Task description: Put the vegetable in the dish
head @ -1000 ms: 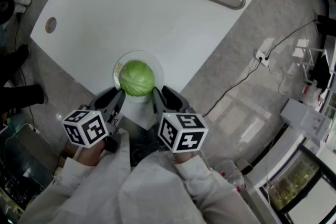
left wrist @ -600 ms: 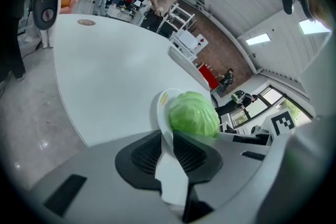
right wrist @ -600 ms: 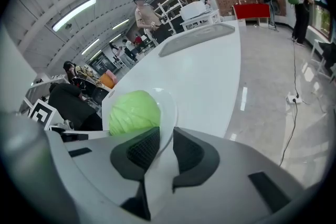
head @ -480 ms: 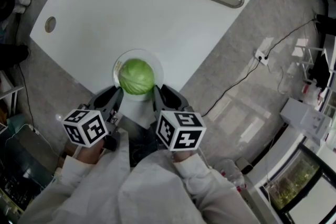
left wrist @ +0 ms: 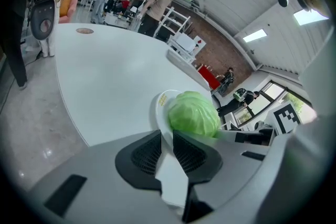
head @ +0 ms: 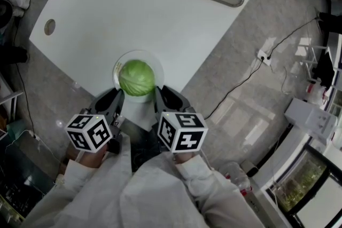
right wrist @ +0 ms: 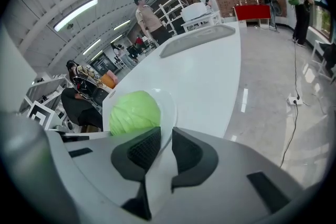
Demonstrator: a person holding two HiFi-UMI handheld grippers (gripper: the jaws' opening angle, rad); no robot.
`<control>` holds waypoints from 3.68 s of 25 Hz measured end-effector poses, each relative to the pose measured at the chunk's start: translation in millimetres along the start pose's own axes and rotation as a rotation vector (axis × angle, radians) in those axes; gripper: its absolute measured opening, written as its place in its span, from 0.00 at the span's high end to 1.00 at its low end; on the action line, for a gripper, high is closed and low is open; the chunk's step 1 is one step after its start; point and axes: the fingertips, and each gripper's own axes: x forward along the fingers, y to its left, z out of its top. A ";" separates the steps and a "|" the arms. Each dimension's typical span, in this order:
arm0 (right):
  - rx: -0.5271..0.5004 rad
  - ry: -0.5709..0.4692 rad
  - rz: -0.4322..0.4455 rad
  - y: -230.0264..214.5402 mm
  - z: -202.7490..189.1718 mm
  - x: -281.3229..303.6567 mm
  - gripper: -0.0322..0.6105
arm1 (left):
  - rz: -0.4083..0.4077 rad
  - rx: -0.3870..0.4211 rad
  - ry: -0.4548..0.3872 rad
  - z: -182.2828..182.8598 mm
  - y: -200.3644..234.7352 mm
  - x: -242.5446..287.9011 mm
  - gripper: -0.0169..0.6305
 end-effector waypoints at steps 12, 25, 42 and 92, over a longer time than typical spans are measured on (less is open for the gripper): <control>-0.017 -0.036 -0.003 3.3 10.9 -4.3 0.84 | 0.000 0.058 -0.020 10.8 -4.7 -0.8 0.86; 0.028 -0.145 -0.010 15.3 40.8 -34.7 0.84 | -0.056 0.135 -0.049 44.4 -33.7 -17.5 0.86; 0.066 -0.225 -0.014 22.0 49.8 -56.9 0.84 | -0.118 0.191 -0.041 56.4 -52.1 -29.9 0.86; 0.002 -0.154 0.099 -139.9 309.7 45.0 0.84 | -0.005 0.130 -0.125 242.7 -139.5 198.1 0.86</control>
